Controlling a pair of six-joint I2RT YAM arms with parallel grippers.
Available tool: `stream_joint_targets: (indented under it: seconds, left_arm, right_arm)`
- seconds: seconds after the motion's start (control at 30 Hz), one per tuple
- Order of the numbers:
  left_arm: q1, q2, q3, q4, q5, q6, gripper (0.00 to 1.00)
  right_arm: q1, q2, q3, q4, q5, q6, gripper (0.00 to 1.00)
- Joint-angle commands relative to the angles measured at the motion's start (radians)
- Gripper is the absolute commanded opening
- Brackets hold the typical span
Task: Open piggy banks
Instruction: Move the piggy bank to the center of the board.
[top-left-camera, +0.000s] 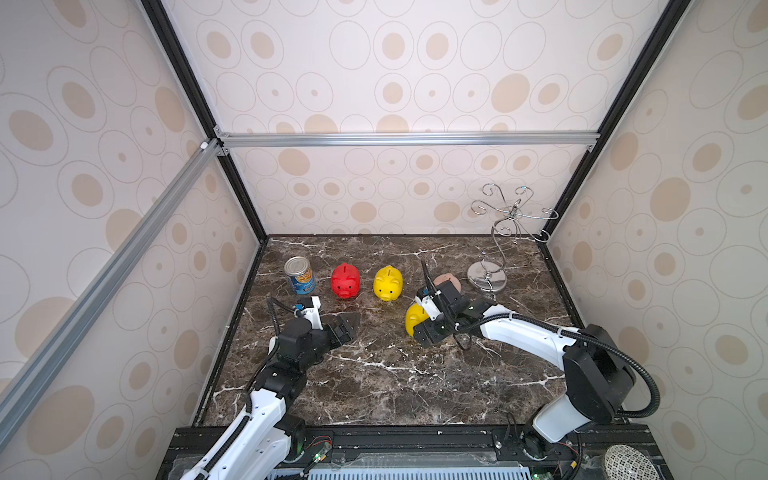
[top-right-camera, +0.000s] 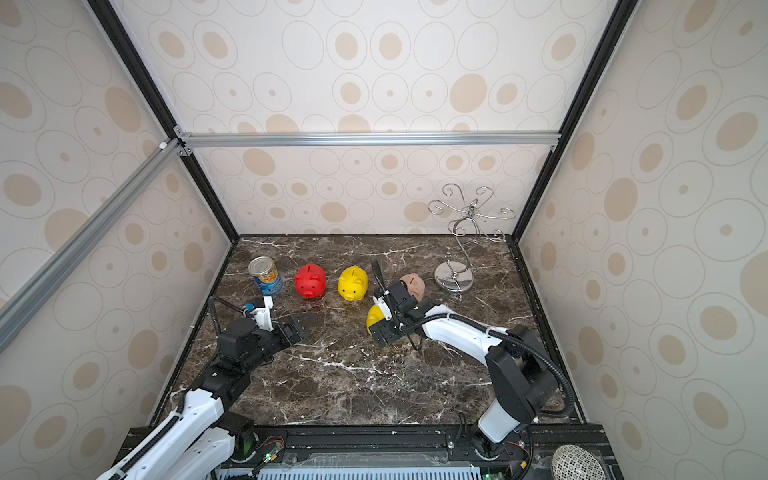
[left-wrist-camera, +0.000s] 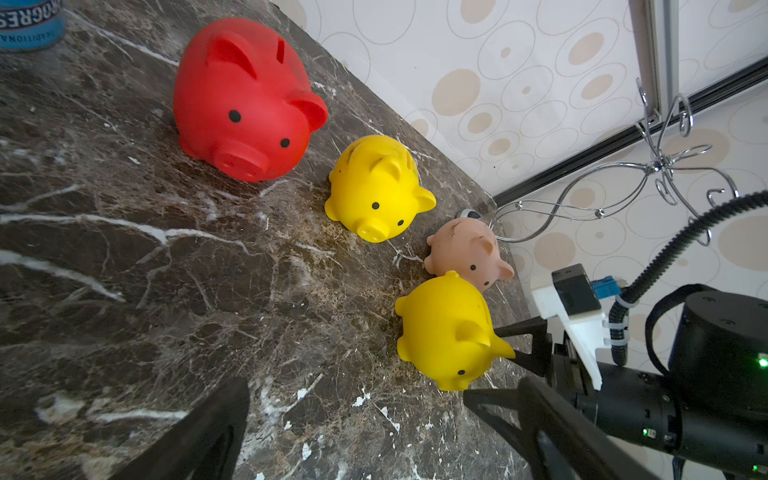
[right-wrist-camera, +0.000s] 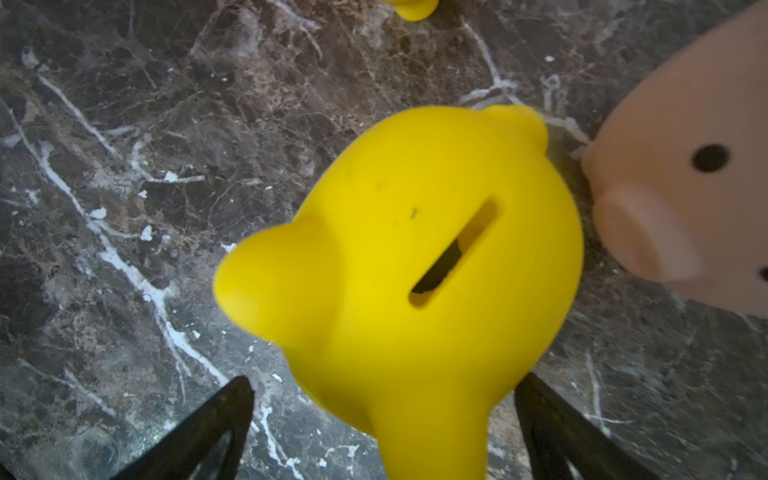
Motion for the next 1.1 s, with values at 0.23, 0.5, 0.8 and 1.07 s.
stream_joint_targets:
  seconds: [0.23, 0.5, 0.8, 1.07]
  left_arm:
    - [-0.004, -0.005, 0.071, -0.039, -0.009, 0.035, 1.0]
    - [-0.004, -0.026, 0.058, -0.037, -0.023, 0.032, 1.0]
    - [-0.004, -0.004, 0.07, -0.059, -0.036, 0.024, 1.0]
    - [-0.004, -0.027, 0.058, -0.052, -0.045, 0.01, 1.0]
  right_arm:
    - [0.085, -0.017, 0.11, -0.129, 0.179, 0.012, 1.0]
    - [0.056, -0.051, 0.238, -0.174, 0.25, 0.125, 0.99]
    - [0.013, 0.211, 0.452, -0.214, 0.203, 0.261, 0.55]
    - [0.013, 0.24, 0.389, -0.162, 0.133, 0.342, 0.66]
